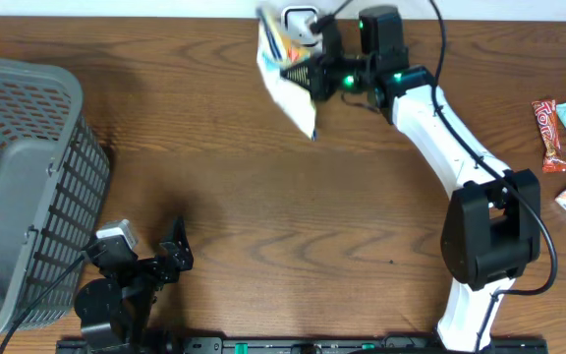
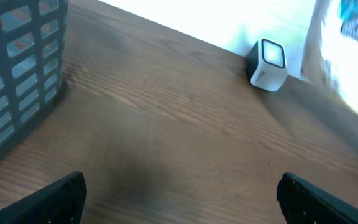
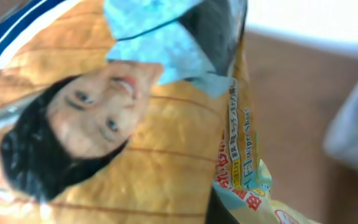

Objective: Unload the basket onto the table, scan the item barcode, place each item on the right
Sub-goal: 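Carry the snack bag up to the white scanner with the right gripper, then move the snack bag to the table's right edge and release it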

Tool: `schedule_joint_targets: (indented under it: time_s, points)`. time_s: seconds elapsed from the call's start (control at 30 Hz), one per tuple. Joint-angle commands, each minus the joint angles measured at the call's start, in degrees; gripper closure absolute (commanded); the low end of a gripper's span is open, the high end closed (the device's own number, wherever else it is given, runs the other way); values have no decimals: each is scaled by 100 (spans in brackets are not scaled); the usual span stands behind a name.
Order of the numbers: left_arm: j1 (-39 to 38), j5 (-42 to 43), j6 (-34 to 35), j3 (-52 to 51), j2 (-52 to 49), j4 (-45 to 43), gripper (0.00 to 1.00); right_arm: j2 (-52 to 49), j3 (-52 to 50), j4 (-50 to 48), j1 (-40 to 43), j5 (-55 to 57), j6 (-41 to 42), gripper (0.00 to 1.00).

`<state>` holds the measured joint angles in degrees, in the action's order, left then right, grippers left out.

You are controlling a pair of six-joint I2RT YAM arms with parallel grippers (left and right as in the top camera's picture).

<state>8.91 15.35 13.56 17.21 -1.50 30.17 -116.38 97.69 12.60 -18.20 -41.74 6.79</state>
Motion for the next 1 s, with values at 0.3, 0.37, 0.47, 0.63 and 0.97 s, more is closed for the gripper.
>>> schedule_joint_targets:
  time_s: [0.3,0.37,0.47,0.63,0.97]
  points:
    - [13,68,28,-13,15,-17,2,-1987,2531,-476,-76,1915,-170,99]
    - [13,68,28,-13,15,-17,2,-2118,2752,-402,-90,1939,-170,99]
    - [13,68,28,-13,15,-17,2,-2122,2802,-372,-116,2363,-170,99]
    - [13,68,28,-13,15,-17,2,-1974,3303,1099,-28,2422,-247,99]
    - [13,68,31,-13,15,-17,2,-640,3672,4660,918,4483,-647,99]
